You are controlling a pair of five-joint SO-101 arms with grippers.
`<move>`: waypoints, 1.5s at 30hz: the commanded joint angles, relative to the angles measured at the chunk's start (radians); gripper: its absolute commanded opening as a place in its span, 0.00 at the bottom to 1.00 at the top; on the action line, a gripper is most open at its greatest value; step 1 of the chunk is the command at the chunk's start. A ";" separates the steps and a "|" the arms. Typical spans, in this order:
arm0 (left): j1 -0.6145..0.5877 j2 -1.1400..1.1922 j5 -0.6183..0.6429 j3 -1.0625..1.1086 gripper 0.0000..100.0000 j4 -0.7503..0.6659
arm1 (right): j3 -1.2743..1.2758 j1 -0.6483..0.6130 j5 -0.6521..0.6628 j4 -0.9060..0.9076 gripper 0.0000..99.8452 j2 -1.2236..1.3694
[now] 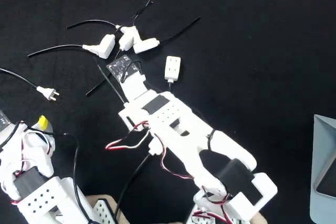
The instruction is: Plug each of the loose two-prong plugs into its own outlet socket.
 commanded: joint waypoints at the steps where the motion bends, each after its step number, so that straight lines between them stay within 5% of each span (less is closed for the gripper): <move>1: -0.007 -0.008 0.003 -0.008 0.27 -0.021 | -0.005 -0.029 -0.051 0.035 0.17 -0.053; 14: -0.007 -0.008 0.003 -0.008 0.27 -0.021 | -0.079 0.052 0.026 0.043 0.16 0.071; 30: -0.005 -0.008 0.003 -0.008 0.27 -0.021 | -0.246 -0.054 0.021 0.224 0.15 0.297; 37: -0.007 -0.008 0.003 -0.008 0.27 -0.021 | -0.268 -0.051 0.025 0.221 0.01 0.303; 45: -0.005 -0.008 0.003 -0.008 0.27 -0.021 | -0.326 -0.052 0.031 0.301 0.03 0.280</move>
